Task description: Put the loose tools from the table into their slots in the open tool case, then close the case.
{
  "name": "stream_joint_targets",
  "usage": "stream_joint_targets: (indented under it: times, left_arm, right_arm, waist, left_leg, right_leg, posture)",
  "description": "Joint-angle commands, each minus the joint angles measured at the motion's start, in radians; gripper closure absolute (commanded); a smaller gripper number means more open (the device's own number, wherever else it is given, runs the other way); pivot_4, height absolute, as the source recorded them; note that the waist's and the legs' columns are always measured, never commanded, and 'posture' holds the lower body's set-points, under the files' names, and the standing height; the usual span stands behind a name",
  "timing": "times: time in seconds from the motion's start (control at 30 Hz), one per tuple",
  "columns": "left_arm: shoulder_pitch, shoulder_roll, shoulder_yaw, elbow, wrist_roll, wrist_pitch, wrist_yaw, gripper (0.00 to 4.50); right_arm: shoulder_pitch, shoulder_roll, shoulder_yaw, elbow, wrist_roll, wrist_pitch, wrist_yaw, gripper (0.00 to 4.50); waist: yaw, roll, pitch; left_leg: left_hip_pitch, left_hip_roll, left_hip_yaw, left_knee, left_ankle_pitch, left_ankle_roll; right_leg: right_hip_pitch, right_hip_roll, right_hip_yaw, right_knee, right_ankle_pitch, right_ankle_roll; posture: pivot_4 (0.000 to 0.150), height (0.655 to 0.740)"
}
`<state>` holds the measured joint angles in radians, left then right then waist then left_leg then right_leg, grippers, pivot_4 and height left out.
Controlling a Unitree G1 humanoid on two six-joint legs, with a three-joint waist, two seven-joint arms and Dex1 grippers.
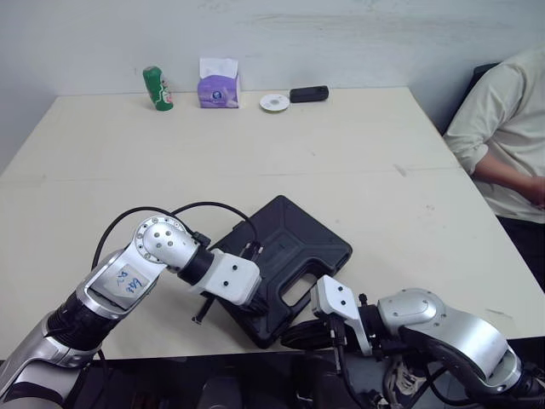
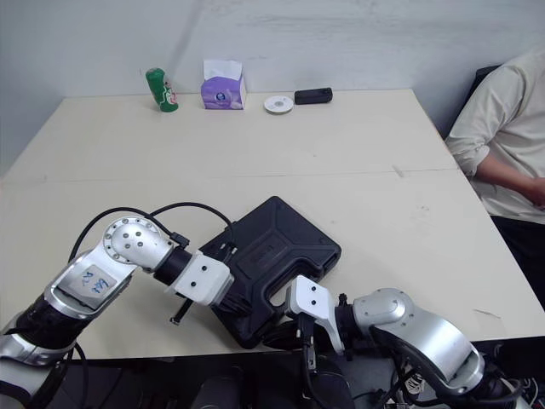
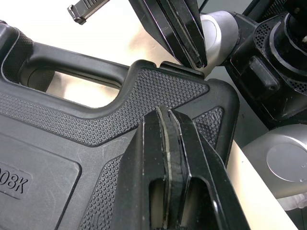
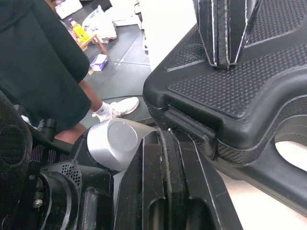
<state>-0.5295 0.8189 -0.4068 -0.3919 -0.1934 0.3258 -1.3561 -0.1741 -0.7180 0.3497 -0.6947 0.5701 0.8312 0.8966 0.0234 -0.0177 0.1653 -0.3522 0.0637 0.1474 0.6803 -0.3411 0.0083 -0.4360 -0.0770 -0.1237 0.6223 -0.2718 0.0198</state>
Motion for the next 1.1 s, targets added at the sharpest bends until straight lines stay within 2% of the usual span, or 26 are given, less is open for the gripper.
stream_joint_targets:
  times: [0.03,0.17,0.27,0.33,0.37,0.4,0.5,0.53,0.67,0.73,0.87,1.0,1.1]
  left_arm:
    - [0.049,0.008,-0.045,0.045,0.042,0.069,0.017,4.50]
    - [0.070,0.014,0.054,0.049,-0.046,0.149,0.046,4.50]
    - [0.111,0.049,0.242,0.035,-0.198,0.284,0.075,3.66]
    - [0.135,0.064,0.328,0.026,-0.260,0.338,0.096,2.85]
    - [0.163,0.067,0.395,0.025,-0.301,0.364,0.111,2.30]
    - [0.199,0.074,0.488,0.019,-0.373,0.425,0.123,1.96]
    - [0.281,0.096,0.707,-0.014,-0.545,0.588,0.159,0.58]
    - [0.306,0.104,0.768,-0.027,-0.583,0.625,0.175,0.18]
    - [0.455,0.144,1.013,-0.069,-0.663,0.714,0.206,0.08]
    - [0.610,0.176,1.157,-0.088,-0.631,0.706,0.136,0.08]
    - [0.788,0.192,1.356,-0.072,-0.575,0.655,0.101,0.08]
    - [0.859,0.190,1.485,-0.040,-0.577,0.650,0.091,0.08]
    - [0.899,0.166,1.493,-0.040,-0.553,0.598,0.097,0.08]
  right_arm:
    - [0.003,-0.054,-0.090,-0.040,0.007,-0.034,0.011,4.47]
    - [0.047,-0.123,-0.188,-0.050,0.047,-0.044,0.055,4.47]
    - [0.109,-0.203,-0.382,-0.048,0.126,-0.048,0.136,3.66]
    - [0.134,-0.237,-0.468,-0.033,0.158,-0.056,0.169,2.77]
    - [0.140,-0.257,-0.519,-0.007,0.164,-0.063,0.186,2.16]
    - [0.143,-0.283,-0.578,0.029,0.167,-0.069,0.209,1.78]
    - [0.136,-0.345,-0.687,0.131,0.158,-0.094,0.269,0.33]
    - [0.130,-0.363,-0.709,0.171,0.151,-0.106,0.287,0.00]
    - [0.118,-0.439,-0.782,0.336,0.101,-0.171,0.366,0.00]
    - [0.110,-0.464,-0.796,0.415,0.066,-0.216,0.395,0.00]
    - [0.080,-0.497,-0.811,0.537,0.024,-0.289,0.445,0.00]
    - [-0.003,-0.511,-0.803,0.645,-0.015,-0.366,0.448,0.00]
    - [-0.049,-0.510,-0.772,0.698,-0.038,-0.406,0.458,0.00]
  waist:
    - [0.000,0.000,0.000]
    - [0.001,0.000,0.000]
    - [0.001,-0.001,0.001]
    - [-0.004,-0.004,0.008]
    - [-0.005,-0.004,0.010]
    - [-0.006,-0.004,0.014]
    - [-0.007,-0.007,0.023]
    - [-0.008,-0.009,0.025]
    - [-0.005,-0.009,0.026]
    - [-0.004,-0.009,0.026]
    - [-0.012,-0.008,0.027]
    - [-0.009,-0.004,0.029]
    - [-0.010,-0.003,0.030]
  left_leg:
    - [0.000,0.000,0.000,0.000,0.000,0.000]
    - [0.000,0.000,0.000,0.000,0.000,0.000]
    - [-0.002,0.000,0.000,0.000,0.000,0.000]
    - [-0.005,0.000,0.000,0.000,0.000,0.000]
    - [-0.006,0.000,0.000,0.000,0.000,-0.001]
    - [-0.006,0.000,0.000,-0.001,0.000,-0.001]
    - [-0.006,0.000,0.000,-0.001,0.000,-0.001]
    - [-0.007,0.000,0.000,-0.001,0.000,-0.001]
    - [-0.007,0.000,0.000,-0.001,-0.001,-0.004]
    - [-0.007,0.000,0.001,-0.001,-0.002,-0.007]
    - [-0.007,0.001,0.002,-0.001,-0.003,-0.009]
    - [-0.007,0.000,0.002,-0.001,-0.008,-0.005]
    - [-0.007,0.000,0.003,-0.001,-0.010,-0.008]
  right_leg:
    - [0.000,0.000,0.000,0.000,0.000,0.000]
    - [0.000,0.000,0.000,0.000,0.000,0.000]
    - [-0.002,0.000,0.000,-0.001,0.000,0.000]
    - [-0.007,0.001,0.001,0.001,0.000,0.000]
    - [-0.009,0.002,0.002,0.002,0.000,0.000]
    - [-0.009,0.002,0.002,0.002,0.000,0.000]
    - [-0.009,0.002,0.002,0.002,0.000,0.000]
    - [-0.009,0.002,0.002,0.002,0.000,0.000]
    - [-0.010,0.001,0.002,0.002,0.001,0.000]
    - [-0.011,0.001,0.002,0.002,0.000,0.000]
    - [-0.012,0.001,0.001,0.000,-0.002,0.001]
    - [-0.013,0.000,0.001,-0.001,-0.002,0.000]
    - [-0.013,0.000,0.001,-0.002,-0.003,-0.002]
  posture:
    - [0.150,0.7252]
    - [0.150,0.7252]
    - [0.150,0.7252]
    - [0.150,0.7252]
    - [0.150,0.7252]
    - [0.150,0.7252]
    - [0.150,0.7252]
    - [0.150,0.7252]
    - [0.150,0.7252]
    - [0.150,0.7252]
    - [0.150,0.7252]
    - [0.150,0.7252]
    - [0.150,0.7252]
